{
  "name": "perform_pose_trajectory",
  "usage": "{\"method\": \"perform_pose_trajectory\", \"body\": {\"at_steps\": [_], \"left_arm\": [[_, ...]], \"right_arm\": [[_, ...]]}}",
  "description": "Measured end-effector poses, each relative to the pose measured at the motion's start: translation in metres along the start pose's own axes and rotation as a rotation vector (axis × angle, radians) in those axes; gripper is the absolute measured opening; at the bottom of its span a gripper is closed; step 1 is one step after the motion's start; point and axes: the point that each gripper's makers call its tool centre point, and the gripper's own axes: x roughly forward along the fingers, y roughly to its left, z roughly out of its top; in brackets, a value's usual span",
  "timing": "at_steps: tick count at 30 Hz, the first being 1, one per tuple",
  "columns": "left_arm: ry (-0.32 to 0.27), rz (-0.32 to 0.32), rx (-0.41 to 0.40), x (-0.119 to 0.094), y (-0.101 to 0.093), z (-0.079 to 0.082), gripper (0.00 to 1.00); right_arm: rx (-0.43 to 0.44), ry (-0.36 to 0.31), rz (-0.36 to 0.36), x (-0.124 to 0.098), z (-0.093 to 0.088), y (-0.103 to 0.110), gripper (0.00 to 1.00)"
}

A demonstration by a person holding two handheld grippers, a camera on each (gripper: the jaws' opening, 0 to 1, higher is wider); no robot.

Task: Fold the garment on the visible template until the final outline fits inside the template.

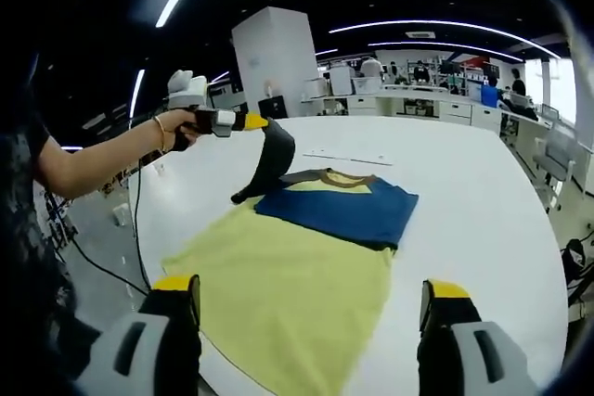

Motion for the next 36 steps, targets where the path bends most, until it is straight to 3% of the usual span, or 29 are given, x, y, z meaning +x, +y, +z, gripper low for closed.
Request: {"method": "perform_pose_trajectory", "body": {"at_steps": [11, 36], "left_arm": [[0.028, -0.072, 0.034, 0.028, -0.040, -0.008, 0.00], [0.078, -0.155, 0.040, 0.073, -0.089, -0.030, 0.00]], "right_arm": [[0.024, 0.015, -0.009, -0.005, -0.009, -0.006, 0.99], [0.059, 0.029, -0.047, -0.014, -0.018, -0.019, 0.99]]}}
